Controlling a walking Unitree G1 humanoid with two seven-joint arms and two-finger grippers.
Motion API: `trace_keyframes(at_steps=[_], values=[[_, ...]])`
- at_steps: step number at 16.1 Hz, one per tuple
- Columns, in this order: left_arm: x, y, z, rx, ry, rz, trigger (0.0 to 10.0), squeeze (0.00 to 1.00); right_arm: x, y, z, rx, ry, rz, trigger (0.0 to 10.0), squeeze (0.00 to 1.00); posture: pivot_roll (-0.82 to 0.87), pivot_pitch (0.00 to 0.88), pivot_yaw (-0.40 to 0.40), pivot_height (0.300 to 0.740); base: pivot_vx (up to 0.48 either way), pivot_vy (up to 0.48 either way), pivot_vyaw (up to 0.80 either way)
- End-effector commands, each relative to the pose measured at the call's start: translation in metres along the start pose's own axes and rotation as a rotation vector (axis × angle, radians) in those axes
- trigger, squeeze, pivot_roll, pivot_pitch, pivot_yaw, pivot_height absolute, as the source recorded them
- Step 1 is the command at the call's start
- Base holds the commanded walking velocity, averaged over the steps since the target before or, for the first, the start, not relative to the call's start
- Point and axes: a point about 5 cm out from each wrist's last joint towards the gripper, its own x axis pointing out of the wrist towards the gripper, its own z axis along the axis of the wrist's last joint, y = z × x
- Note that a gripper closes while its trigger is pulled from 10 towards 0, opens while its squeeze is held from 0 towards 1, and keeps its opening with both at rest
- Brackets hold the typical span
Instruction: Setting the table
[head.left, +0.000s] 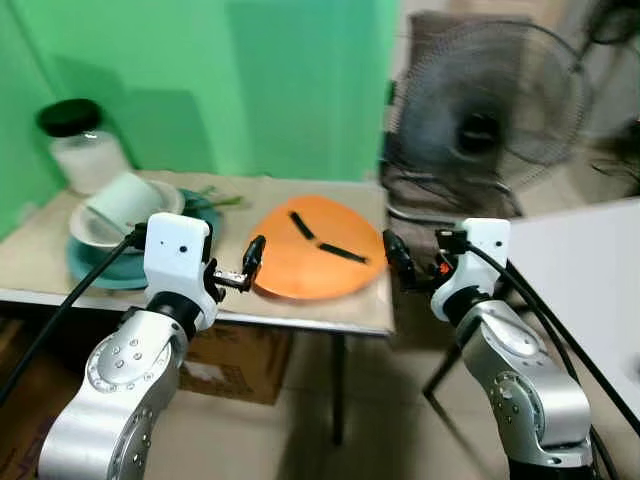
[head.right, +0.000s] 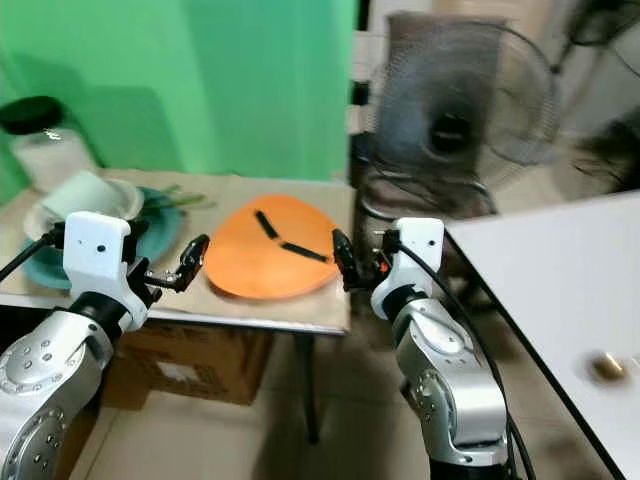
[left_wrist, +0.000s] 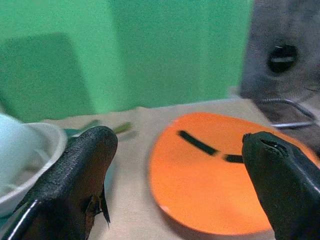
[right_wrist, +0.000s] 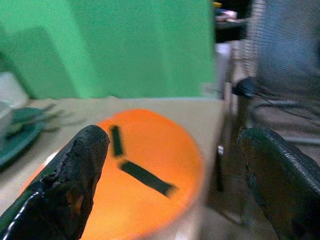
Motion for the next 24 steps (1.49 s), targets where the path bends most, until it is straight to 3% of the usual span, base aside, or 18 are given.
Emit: trace_keyframes(at_steps=[1, 8, 12, 15, 16, 18, 24], values=[[0.002, 0.006, -0.003, 0.014, 0.014, 0.014, 10.0, 0.00, 0.003, 0.006, 0.003, 0.005, -0.016, 0.028, 10.0, 0.00, 0.00, 0.000, 0.032, 0.740, 0.285, 0.000, 0.00], [0.006, 0.000, -0.009, 0.035, 0.036, -0.035, 10.0, 0.00, 0.009, 0.001, 0.004, 0.001, -0.013, 0.043, 10.0, 0.00, 0.00, 0.000, 0.033, 0.740, 0.236, 0.000, 0.00], [0.019, 0.001, -0.027, 0.076, 0.076, -0.135, 10.0, 0.00, 0.025, -0.004, 0.006, 0.033, 0.016, 0.070, 10.0, 0.00, 0.00, 0.000, 0.028, 0.740, 0.000, 0.000, 0.00], [0.044, 0.008, -0.043, 0.139, 0.103, -0.224, 10.0, 0.00, 0.035, -0.011, 0.004, 0.042, 0.061, 0.165, 10.0, 0.00, 0.00, 0.000, 0.012, 0.740, 0.000, 0.000, 0.00], [0.047, 0.009, -0.044, 0.145, 0.104, -0.229, 10.0, 0.00, 0.036, -0.011, 0.004, 0.038, 0.066, 0.170, 10.0, 0.00, 0.00, 0.000, 0.012, 0.740, 0.000, 0.000, 0.00], [0.066, 0.016, -0.056, 0.162, 0.132, -0.253, 10.0, 0.00, 0.036, -0.019, 0.002, 0.001, 0.079, 0.159, 10.0, 0.00, -0.02, 0.000, 0.005, 0.740, 0.000, 0.000, 0.00], [0.083, 0.022, -0.101, 0.201, 0.229, -0.231, 10.0, 0.00, 0.030, -0.024, 0.000, 0.001, 0.080, 0.158, 10.0, 0.00, -0.05, 0.000, 0.002, 0.740, 0.000, 0.000, 0.00]])
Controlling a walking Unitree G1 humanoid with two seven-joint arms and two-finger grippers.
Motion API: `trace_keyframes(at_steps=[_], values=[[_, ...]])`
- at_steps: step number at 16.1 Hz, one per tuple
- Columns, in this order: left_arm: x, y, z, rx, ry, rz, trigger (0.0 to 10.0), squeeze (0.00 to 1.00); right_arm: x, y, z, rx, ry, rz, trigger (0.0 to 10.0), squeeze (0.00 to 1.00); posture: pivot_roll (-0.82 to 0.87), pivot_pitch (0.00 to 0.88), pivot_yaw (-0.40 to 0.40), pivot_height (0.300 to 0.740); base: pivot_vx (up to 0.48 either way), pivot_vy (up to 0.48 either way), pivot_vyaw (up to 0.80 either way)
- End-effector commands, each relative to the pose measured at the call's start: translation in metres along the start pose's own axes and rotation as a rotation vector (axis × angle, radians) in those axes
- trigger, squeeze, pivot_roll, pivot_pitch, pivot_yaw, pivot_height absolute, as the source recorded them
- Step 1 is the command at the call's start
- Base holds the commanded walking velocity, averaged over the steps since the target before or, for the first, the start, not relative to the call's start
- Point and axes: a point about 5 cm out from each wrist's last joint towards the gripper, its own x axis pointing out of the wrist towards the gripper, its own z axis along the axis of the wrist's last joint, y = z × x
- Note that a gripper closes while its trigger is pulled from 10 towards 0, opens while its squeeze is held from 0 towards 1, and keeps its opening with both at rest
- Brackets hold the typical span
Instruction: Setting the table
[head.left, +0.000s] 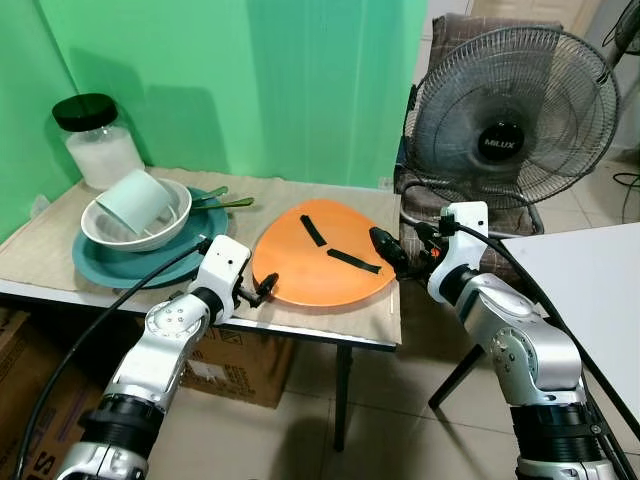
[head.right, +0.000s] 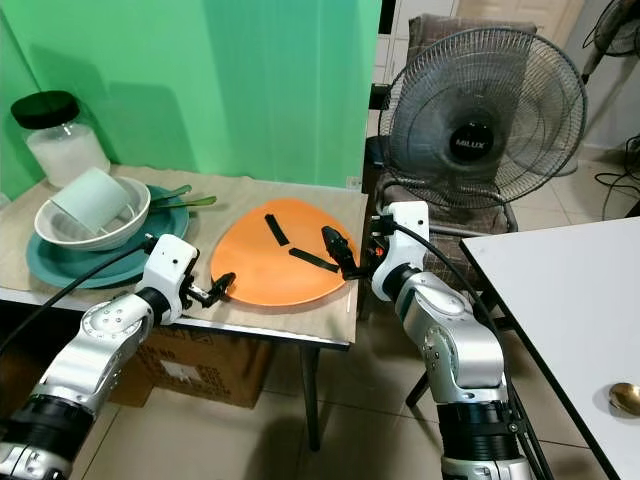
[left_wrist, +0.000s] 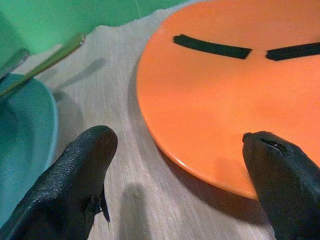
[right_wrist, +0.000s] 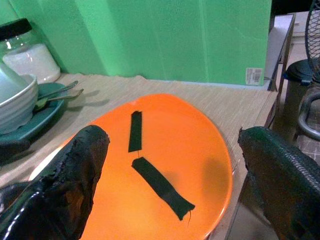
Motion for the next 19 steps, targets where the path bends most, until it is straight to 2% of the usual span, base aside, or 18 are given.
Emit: trace_keyframes(at_steps=[1, 3, 5, 7, 8, 9, 13, 14, 17, 19], values=[[0.002, -0.001, -0.010, 0.037, 0.038, -0.015, 10.0, 0.00, -0.004, -0.001, 0.004, -0.009, -0.023, 0.007, 10.0, 0.00, -0.05, 0.000, 0.002, 0.740, 0.000, 0.000, 0.00], [-0.001, -0.002, -0.020, 0.073, 0.055, -0.029, 10.0, 0.00, -0.005, -0.003, 0.002, 0.007, -0.008, 0.007, 10.0, 0.00, -0.06, 0.000, 0.001, 0.740, 0.000, 0.000, 0.00], [-0.005, -0.005, -0.029, 0.069, 0.070, -0.036, 10.0, 0.00, -0.001, -0.008, 0.001, 0.041, 0.014, -0.009, 10.0, 0.00, -0.06, 0.000, -0.001, 0.740, 0.000, 0.000, 0.00], [-0.005, -0.008, -0.035, 0.077, 0.081, -0.042, 10.0, 0.00, 0.003, -0.012, 0.003, 0.112, 0.007, -0.043, 10.0, 0.00, -0.05, 0.000, -0.008, 0.740, 0.000, 0.000, 0.00], [-0.004, -0.012, -0.037, 0.070, 0.077, -0.045, 10.0, 0.00, 0.010, -0.016, 0.006, 0.232, -0.010, -0.046, 10.0, 1.00, -0.06, 0.000, -0.015, 0.740, 0.000, 0.000, 0.00], [-0.004, -0.013, -0.038, 0.066, 0.076, -0.046, 10.0, 0.00, 0.013, -0.017, 0.007, 0.296, -0.017, -0.038, 10.0, 1.00, -0.06, 0.000, -0.015, 0.740, 0.000, 0.000, 0.00], [-0.004, -0.017, -0.043, 0.062, 0.078, -0.045, 10.0, 0.00, 0.033, -0.014, -0.011, 0.417, 0.102, 0.011, 10.0, 1.00, -0.06, 0.000, -0.024, 0.740, 0.000, 0.000, 0.00], [-0.003, -0.017, -0.043, 0.063, 0.076, -0.045, 10.0, 0.00, 0.039, -0.014, -0.016, 0.423, 0.125, -0.005, 10.0, 0.00, -0.06, 0.000, -0.031, 0.740, 0.000, 0.000, 0.00], [-0.003, -0.017, -0.043, 0.072, 0.072, -0.043, 10.0, 0.00, 0.050, -0.013, -0.022, 0.466, 0.158, -0.023, 10.0, 0.00, -0.06, 0.000, -0.039, 0.740, 0.000, 0.000, 0.00], [-0.003, -0.017, -0.043, 0.075, 0.071, -0.041, 10.0, 0.00, 0.054, -0.007, -0.023, 0.549, 0.170, 0.033, 10.0, 0.00, -0.06, 0.000, -0.042, 0.740, 0.000, 0.000, 0.00]])
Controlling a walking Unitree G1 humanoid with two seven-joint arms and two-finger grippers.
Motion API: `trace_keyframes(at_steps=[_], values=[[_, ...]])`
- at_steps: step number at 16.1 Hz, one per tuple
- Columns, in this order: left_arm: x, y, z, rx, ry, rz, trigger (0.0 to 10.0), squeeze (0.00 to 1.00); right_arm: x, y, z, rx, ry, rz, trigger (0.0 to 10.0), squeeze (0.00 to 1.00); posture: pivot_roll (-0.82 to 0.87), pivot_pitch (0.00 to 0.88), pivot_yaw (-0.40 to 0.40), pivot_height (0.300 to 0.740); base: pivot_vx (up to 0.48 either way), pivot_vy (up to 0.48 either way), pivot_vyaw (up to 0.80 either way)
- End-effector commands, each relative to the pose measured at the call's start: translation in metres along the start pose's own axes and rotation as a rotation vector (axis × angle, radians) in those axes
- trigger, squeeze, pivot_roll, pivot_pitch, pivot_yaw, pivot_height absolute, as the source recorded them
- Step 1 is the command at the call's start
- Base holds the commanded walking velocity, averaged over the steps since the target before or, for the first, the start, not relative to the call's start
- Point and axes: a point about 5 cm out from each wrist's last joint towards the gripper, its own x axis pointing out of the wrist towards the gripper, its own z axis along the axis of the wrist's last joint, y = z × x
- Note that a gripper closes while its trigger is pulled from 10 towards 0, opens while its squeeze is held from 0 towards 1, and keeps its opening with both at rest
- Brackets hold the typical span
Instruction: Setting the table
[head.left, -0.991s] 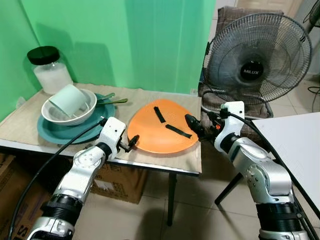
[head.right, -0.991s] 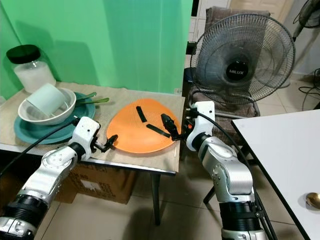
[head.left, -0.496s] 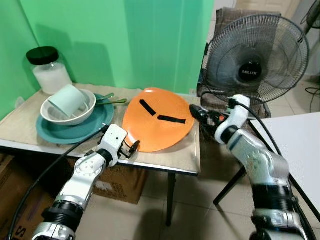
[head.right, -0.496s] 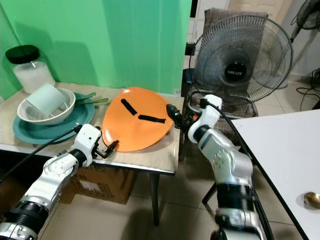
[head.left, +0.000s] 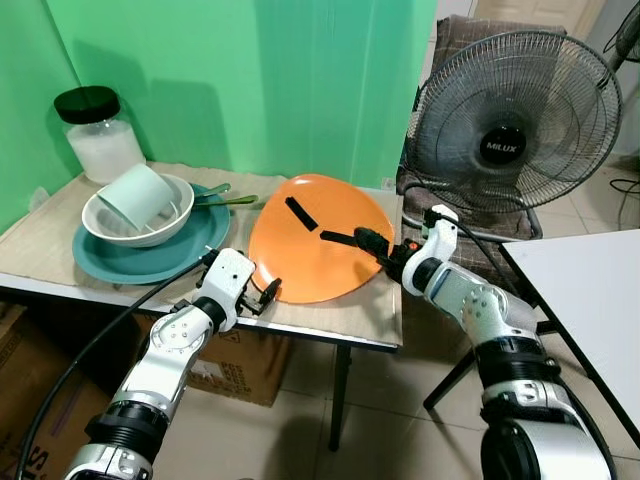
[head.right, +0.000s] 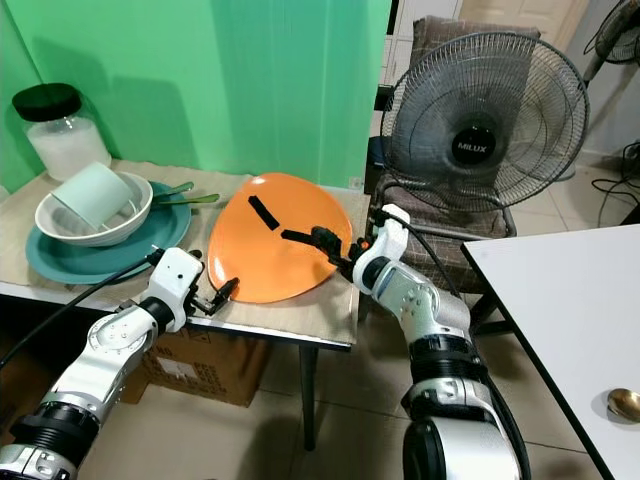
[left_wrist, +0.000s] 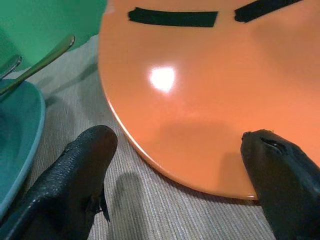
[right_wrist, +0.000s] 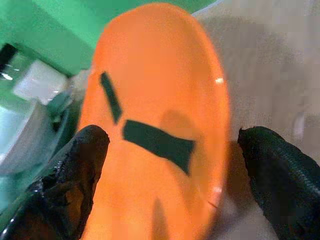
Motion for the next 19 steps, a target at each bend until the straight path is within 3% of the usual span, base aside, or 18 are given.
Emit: trace_keyframes(at_steps=[1, 2, 3, 7, 19], values=[[-0.005, -0.010, -0.025, -0.003, 0.124, -0.031, 10.0, 0.00, 0.002, 0.004, 0.001, 0.039, 0.010, 0.040, 8.5, 0.00, -0.06, 0.000, -0.043, 0.740, 0.000, 0.000, 0.00], [-0.005, -0.010, -0.026, -0.004, 0.123, -0.031, 10.0, 0.00, 0.003, 0.005, -0.002, 0.062, 0.042, 0.065, 0.4, 0.00, -0.06, 0.000, -0.044, 0.740, 0.000, 0.000, 0.00], [-0.004, -0.009, -0.026, -0.004, 0.123, -0.030, 10.0, 0.00, 0.004, 0.005, -0.006, 0.079, 0.067, 0.079, 0.0, 0.00, -0.06, 0.000, -0.046, 0.740, 0.000, 0.000, 0.00], [-0.002, -0.009, -0.024, -0.008, 0.115, -0.022, 10.0, 0.00, 0.009, 0.007, -0.020, 0.159, 0.116, 0.120, 0.0, 0.00, -0.06, 0.000, -0.049, 0.740, 0.000, 0.000, 0.00], [0.000, 0.002, -0.020, -0.002, 0.092, 0.019, 10.0, 0.00, 0.013, 0.013, -0.025, 0.239, 0.094, 0.181, 0.0, 0.00, -0.05, 0.000, -0.052, 0.740, 0.000, 0.000, 0.00]])
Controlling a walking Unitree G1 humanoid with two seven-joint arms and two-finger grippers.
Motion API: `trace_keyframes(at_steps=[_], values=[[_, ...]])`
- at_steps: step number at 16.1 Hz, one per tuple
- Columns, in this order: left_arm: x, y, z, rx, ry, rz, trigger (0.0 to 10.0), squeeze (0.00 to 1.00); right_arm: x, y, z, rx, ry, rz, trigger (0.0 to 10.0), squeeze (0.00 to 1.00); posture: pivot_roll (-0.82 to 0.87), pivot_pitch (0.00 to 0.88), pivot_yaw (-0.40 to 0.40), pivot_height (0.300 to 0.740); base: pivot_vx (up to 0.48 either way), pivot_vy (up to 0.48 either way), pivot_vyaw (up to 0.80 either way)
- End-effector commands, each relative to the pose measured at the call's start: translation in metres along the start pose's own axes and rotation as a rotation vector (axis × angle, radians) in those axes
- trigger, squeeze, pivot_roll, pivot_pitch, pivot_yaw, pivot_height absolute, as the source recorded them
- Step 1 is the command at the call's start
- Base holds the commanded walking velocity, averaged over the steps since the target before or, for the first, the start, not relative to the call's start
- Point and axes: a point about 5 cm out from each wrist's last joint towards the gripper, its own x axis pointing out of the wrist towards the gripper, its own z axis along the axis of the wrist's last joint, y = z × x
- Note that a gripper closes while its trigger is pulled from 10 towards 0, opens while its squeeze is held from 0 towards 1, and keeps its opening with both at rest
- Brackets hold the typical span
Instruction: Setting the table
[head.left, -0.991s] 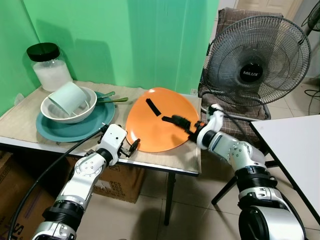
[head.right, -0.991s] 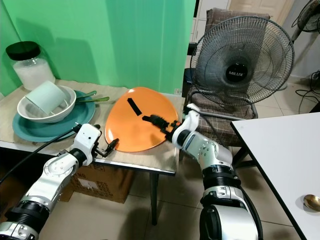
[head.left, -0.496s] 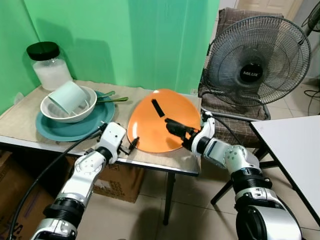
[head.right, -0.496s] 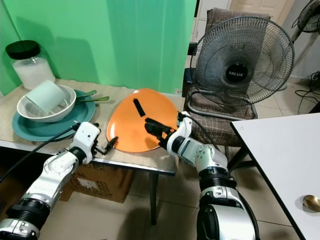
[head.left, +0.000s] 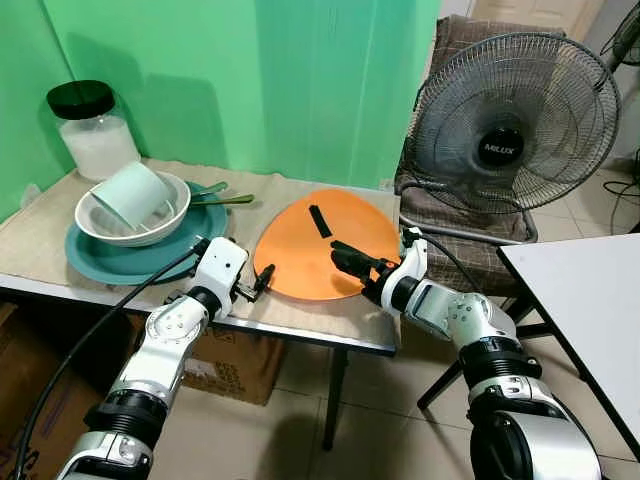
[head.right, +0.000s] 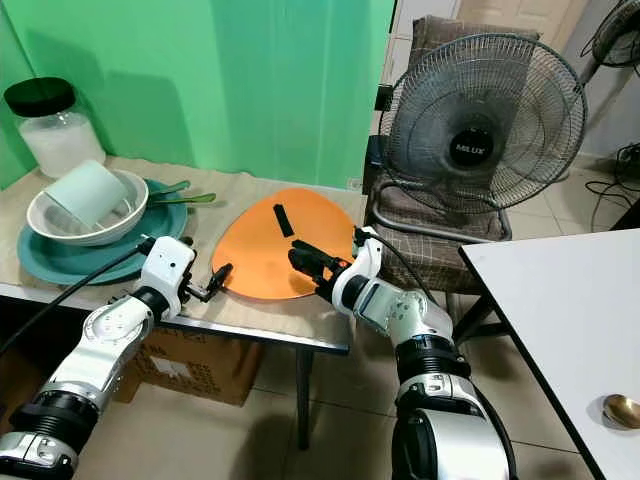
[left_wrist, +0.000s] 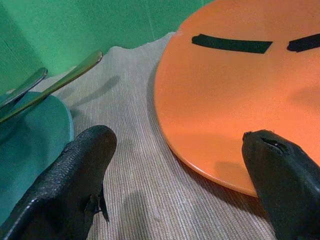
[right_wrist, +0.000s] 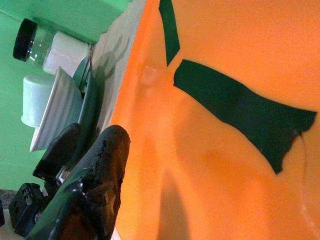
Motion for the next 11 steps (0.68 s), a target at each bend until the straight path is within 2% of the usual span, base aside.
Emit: trace_keyframes(at_steps=[1, 6, 7, 8, 9, 10, 11], values=[[-0.005, -0.006, -0.020, -0.001, 0.104, -0.017, 10.0, 0.00, 0.001, 0.009, 0.011, 0.043, -0.060, 0.075, 0.0, 0.00, -0.05, 0.000, -0.052, 0.740, 0.000, 0.000, 0.00], [-0.005, 0.009, 0.007, -0.024, -0.010, 0.058, 10.0, 0.00, -0.001, 0.010, 0.014, 0.029, -0.080, 0.086, 0.0, 0.00, -0.05, 0.000, -0.050, 0.740, 0.000, 0.000, 0.00], [-0.009, 0.014, 0.025, -0.024, -0.079, 0.085, 10.0, 0.00, -0.001, 0.014, 0.018, 0.018, -0.100, 0.107, 0.0, 0.00, -0.04, 0.000, -0.047, 0.740, 0.000, 0.000, 0.00], [-0.009, 0.014, 0.025, -0.024, -0.079, 0.085, 10.0, 0.00, -0.001, 0.014, 0.018, 0.018, -0.100, 0.107, 0.0, 0.00, -0.04, 0.000, -0.047, 0.740, 0.000, 0.000, 0.00], [-0.015, 0.018, 0.040, -0.031, -0.136, 0.102, 10.0, 0.00, -0.002, 0.019, 0.023, -0.003, -0.125, 0.134, 0.0, 0.00, -0.04, 0.000, -0.046, 0.740, 0.000, 0.000, 0.00], [-0.017, 0.019, 0.046, -0.037, -0.154, 0.108, 10.0, 0.00, -0.002, 0.021, 0.025, -0.019, -0.134, 0.146, 0.0, 0.00, -0.04, 0.000, -0.046, 0.740, 0.000, 0.000, 0.00], [-0.019, 0.020, 0.051, -0.039, -0.169, 0.114, 10.0, 0.00, -0.003, 0.023, 0.027, -0.044, -0.137, 0.156, 3.5, 0.00, -0.04, 0.000, -0.046, 0.740, 0.000, 0.000, 0.00]])
